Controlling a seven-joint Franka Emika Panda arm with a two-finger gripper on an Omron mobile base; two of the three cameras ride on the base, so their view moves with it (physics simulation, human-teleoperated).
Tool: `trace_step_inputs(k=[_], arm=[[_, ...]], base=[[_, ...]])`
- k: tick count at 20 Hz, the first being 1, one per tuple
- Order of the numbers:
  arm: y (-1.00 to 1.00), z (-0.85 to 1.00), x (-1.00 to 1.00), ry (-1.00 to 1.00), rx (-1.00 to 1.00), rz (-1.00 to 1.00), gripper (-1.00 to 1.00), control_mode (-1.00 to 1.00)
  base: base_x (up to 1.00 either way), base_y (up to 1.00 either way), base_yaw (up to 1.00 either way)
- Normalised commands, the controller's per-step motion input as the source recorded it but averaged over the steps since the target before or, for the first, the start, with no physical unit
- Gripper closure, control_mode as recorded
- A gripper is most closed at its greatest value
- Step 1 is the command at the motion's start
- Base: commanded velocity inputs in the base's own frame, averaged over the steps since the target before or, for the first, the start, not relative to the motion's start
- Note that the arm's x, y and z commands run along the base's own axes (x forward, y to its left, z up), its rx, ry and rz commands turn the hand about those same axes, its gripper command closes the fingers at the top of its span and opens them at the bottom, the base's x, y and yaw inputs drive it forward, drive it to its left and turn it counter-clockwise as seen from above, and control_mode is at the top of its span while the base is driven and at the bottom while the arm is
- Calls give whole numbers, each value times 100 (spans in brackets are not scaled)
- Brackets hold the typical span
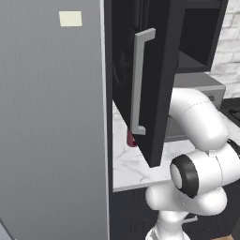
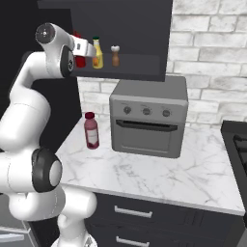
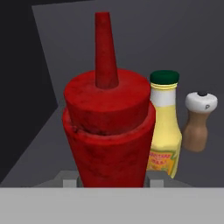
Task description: There are various items on the counter. Only move the condiments/shakers into the cabinet.
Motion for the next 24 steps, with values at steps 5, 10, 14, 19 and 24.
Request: trace_step_inputs(k=[5, 10, 14, 19, 24], arm=[[1, -9, 22, 0, -4, 0, 100, -100], [0, -5, 21, 0, -3, 0, 100, -100], [0, -3, 19, 0, -2, 0, 100, -100], [0, -3, 20, 0, -2, 0, 100, -100], [0, -4, 12, 0, 0, 0, 100, -100]], base=[[0, 0, 0], [0, 0, 0], [0, 0, 0], [0, 0, 0], [0, 0, 0]])
